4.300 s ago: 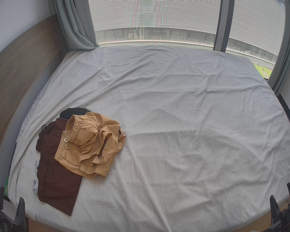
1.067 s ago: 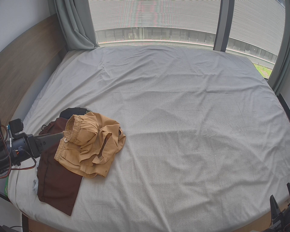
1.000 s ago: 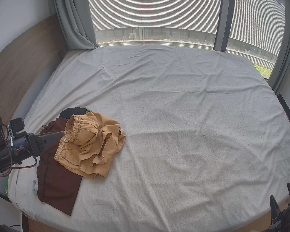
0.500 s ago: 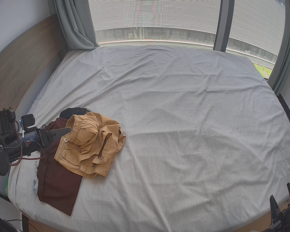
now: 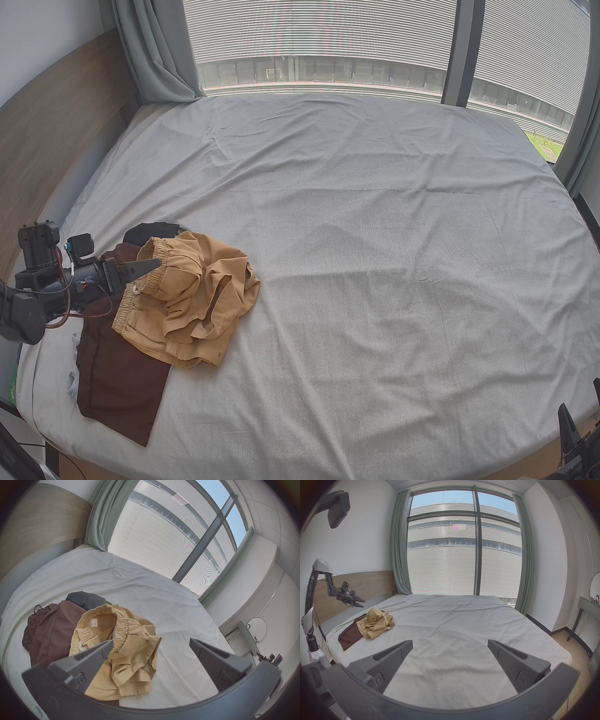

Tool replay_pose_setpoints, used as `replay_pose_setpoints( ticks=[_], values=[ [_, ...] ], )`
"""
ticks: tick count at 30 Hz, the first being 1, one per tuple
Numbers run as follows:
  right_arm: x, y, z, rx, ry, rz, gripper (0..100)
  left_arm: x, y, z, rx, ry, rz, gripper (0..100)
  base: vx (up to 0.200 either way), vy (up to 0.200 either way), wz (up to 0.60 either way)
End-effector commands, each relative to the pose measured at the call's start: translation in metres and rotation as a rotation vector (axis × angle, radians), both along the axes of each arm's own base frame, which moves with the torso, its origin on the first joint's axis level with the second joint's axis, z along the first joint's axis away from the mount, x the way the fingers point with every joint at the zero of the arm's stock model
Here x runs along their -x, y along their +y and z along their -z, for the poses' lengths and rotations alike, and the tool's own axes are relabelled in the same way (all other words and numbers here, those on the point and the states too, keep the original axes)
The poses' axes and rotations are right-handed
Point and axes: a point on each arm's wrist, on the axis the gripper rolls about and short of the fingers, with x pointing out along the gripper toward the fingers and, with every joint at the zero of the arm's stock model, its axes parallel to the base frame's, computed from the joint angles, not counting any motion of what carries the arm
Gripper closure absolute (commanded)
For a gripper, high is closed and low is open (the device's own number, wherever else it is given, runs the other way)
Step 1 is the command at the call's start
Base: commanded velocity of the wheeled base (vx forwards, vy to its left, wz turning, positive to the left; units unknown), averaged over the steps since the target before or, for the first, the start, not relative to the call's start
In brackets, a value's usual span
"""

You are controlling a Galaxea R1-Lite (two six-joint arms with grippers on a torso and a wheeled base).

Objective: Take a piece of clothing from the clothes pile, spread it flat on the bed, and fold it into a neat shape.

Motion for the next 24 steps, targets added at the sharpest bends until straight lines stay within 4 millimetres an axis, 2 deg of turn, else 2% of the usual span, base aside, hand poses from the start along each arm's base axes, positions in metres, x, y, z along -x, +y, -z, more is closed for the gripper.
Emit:
replay_pose_setpoints(
  ticks=[1,17,24],
  values=[
    [0.0,0.0,0.005,0.0,0.006,-0.001,0,-0.018,0.001,0.012,0.004,0.029,0.005,0,0.0,0.0,0.0],
    [0.0,0.0,0.005,0.0,0.008,-0.001,0,-0.062,0.003,0.032,0.001,-0.012,0.013,0,0.0,0.0,0.0],
    [0.0,0.0,0.005,0.0,0.008,-0.001,0,-0.072,-0.001,0.037,0.002,-0.013,0.029,0,0.0,0.0,0.0]
  ],
)
